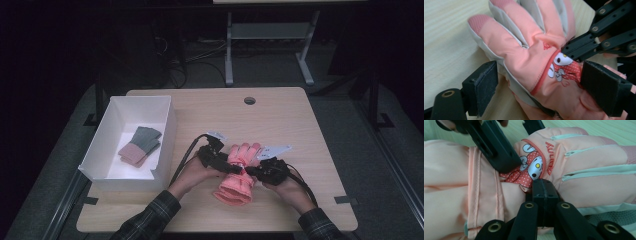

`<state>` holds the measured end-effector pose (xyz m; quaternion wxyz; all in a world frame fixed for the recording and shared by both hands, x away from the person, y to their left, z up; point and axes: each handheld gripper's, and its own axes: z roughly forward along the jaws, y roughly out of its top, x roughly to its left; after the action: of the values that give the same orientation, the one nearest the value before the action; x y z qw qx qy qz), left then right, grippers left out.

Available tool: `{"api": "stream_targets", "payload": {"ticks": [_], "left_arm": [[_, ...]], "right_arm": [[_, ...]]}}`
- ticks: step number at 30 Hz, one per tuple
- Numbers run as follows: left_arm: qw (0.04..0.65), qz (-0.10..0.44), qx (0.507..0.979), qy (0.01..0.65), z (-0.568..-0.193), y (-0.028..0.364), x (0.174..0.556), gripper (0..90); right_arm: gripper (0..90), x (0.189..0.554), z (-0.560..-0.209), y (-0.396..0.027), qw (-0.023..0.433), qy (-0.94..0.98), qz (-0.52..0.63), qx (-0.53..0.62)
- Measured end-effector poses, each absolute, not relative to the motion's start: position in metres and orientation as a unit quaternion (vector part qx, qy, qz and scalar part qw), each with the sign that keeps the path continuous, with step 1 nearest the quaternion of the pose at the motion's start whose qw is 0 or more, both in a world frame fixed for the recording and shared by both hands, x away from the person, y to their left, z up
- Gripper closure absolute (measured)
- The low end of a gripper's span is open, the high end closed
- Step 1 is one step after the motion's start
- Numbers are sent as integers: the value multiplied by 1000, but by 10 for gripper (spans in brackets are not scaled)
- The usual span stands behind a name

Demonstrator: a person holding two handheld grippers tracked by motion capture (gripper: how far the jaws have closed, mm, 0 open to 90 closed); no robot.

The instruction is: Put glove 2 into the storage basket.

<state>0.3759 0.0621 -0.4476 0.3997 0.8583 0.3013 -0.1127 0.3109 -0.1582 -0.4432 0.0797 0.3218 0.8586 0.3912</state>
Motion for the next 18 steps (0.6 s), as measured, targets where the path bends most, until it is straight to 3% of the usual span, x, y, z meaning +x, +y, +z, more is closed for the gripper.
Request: {"api": "stream_targets", "payload": {"ticks": [18], "left_arm": [[389,-173,859,283,-467,54,380,161]], "right_arm": [[900,308,-447,-164,78,858,399,314]]}}
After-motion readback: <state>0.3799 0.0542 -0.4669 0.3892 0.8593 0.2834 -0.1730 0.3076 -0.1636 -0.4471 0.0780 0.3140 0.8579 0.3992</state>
